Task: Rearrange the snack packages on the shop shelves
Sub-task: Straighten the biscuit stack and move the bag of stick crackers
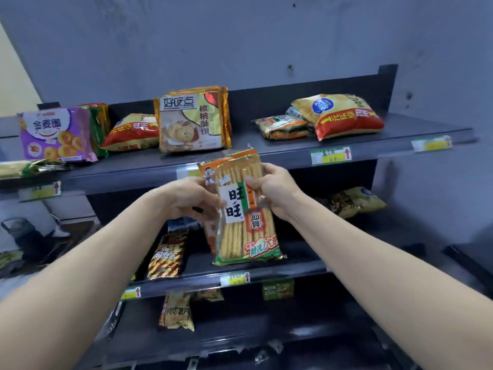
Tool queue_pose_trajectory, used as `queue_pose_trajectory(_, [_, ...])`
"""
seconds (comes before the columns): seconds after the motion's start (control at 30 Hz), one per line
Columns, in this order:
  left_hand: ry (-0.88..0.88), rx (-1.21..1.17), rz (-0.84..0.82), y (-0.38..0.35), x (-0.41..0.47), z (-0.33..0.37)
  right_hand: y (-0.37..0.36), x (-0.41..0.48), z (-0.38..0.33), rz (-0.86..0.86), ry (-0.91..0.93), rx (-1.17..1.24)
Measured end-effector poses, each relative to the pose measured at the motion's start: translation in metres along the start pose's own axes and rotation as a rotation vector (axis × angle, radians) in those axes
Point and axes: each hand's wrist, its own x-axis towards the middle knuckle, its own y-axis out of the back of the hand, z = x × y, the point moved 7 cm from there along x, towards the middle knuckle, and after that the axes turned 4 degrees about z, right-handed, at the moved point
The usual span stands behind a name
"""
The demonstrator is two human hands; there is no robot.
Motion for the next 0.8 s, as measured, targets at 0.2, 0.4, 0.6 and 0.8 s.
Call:
queue_pose_trajectory(0.2, [0.017,0.066,-0.223,-0.092,0.02,-0.011,0.083,-0.016,0.038,0.102,-0.062,-0.1])
queue_pose_trajectory(0.4, [-0.067,0.095,-0.209,-0.146,0.055,-0.006,0.143,-0.014,0.052,0.218,-0.069,-0.202])
queue_pose_trajectory(0.6, [-0.196,0.046,-0.063,-0.157,0.095,-0.005,0.171,0.002,0.059,0.293,-0.026,-0.32])
queue_pose_trajectory(0.8, [-0.179,-0.022,0.087,-0.143,0.128,-0.016,0.186,0.026,0.075,0.346,-0.107,-0.446])
